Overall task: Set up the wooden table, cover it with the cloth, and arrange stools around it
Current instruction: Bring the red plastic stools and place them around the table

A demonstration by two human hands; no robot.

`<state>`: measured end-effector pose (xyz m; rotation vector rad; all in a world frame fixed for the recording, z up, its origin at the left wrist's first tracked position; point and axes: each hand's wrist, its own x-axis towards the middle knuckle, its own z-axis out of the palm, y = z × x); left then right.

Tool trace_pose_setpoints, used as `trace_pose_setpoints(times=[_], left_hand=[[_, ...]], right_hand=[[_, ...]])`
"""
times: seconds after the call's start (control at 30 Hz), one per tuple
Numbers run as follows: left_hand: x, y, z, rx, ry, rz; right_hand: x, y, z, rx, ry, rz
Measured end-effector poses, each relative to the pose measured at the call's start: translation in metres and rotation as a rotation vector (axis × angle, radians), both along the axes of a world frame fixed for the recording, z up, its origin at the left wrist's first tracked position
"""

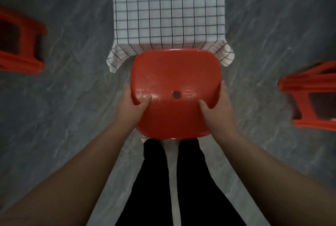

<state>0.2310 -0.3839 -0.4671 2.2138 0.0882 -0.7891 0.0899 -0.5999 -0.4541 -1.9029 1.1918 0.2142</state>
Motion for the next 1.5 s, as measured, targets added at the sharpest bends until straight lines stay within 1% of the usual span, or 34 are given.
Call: trace_pose_setpoints(times=[0.17, 0.33, 0.47, 0.57, 0.7, 0.8, 0.9, 0.97, 1.03, 1.13, 1.23, 1.3, 1.4, 1.5], left_hand=[[0.01, 0.0, -0.074, 0.018, 0.029, 0.007], [0.015, 0.012, -0.12, 0.045, 0.088, 0.029], [0.013, 0.018, -0.132, 0.085, 0.098, 0.023], [0.015, 0.021, -0.138, 0.062, 0.111, 0.02], [0.019, 0.025, -0.137, 0.076, 0.13, -0.002], [0.022, 0.024, -0.127, 0.094, 0.154, -0.054], [0.021, 0.017, -0.1, 0.149, 0.108, -0.134], [0.02, 0.014, -0.067, 0.162, 0.072, -0.168], [0.018, 0.012, -0.021, 0.166, 0.031, -0.205], [0.009, 0.016, 0.064, 0.185, -0.124, -0.364], [-0.004, 0.024, 0.14, 0.283, -0.293, -0.561], [-0.015, 0.027, 0.184, 0.329, -0.393, -0.648], [-0.039, 0.028, 0.241, 0.336, -0.514, -0.75], [-0.072, 0.018, 0.283, 0.359, -0.582, -0.842]], right_hand=[[0.014, -0.003, -0.075, 0.035, -0.004, 0.019], [0.017, 0.011, -0.123, 0.066, 0.036, 0.026], [0.012, 0.021, -0.132, 0.072, 0.041, 0.02], [0.012, 0.024, -0.135, 0.067, 0.022, 0.017], [0.015, 0.028, -0.137, 0.029, 0.055, 0.063], [0.019, 0.027, -0.13, 0.044, 0.078, 0.092], [0.024, 0.02, -0.107, 0.031, 0.109, 0.141], [0.027, 0.015, -0.073, -0.002, 0.11, 0.172], [0.025, 0.013, -0.023, -0.04, 0.093, 0.212], [0.01, 0.015, 0.063, -0.125, 0.064, 0.278], [-0.016, 0.026, 0.144, -0.225, 0.02, 0.338], [-0.034, 0.035, 0.192, -0.3, 0.004, 0.37], [-0.061, 0.048, 0.244, -0.427, -0.031, 0.426], [-0.088, 0.054, 0.273, -0.517, -0.025, 0.412]])
